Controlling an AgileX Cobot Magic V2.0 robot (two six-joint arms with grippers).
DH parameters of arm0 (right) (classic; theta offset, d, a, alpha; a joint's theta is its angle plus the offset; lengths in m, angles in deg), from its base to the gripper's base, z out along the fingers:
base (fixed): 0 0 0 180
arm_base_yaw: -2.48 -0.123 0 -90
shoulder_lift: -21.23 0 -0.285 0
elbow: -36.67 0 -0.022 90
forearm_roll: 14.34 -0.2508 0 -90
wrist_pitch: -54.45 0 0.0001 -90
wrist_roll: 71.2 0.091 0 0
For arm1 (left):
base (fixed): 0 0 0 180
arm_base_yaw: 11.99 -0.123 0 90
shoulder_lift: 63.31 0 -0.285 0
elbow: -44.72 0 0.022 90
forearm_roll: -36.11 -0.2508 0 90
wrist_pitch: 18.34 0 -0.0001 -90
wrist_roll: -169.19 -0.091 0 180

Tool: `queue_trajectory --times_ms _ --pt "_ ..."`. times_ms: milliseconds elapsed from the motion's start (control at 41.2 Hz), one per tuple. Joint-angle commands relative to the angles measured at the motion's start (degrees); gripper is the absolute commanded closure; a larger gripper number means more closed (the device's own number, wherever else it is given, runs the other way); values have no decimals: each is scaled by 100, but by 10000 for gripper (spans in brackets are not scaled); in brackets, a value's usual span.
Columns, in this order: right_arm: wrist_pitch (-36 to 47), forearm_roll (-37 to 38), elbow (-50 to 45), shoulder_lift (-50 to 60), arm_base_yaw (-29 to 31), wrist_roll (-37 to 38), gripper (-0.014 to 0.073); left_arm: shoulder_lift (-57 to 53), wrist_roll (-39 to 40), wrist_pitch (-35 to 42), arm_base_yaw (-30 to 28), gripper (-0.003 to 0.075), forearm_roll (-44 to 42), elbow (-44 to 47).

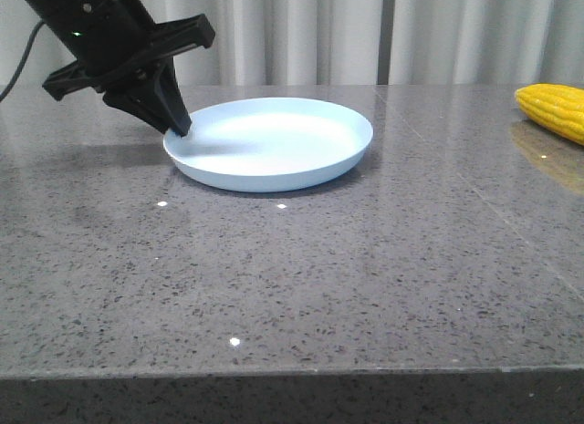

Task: Place corn on plate with both arms
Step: 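Push the plate with the left gripper toward the table center, then lift the left gripper away from the plate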

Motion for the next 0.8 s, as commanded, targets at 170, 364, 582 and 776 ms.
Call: queue_trajectory --times_ms 170,364,582,776 --pt "344 55 187 -26 24 -63 -1 -294 66 83 60 477 139 -170" --pt "344 55 187 -26 24 -63 -1 -641 54 -144 78 346 -275 -170" --pt "344 55 187 -26 24 -63 -1 -1919 54 -116 561 346 -1497 141" --pt "344 55 187 -26 24 -63 -1 -3214 54 -54 1202 346 -2157 973"
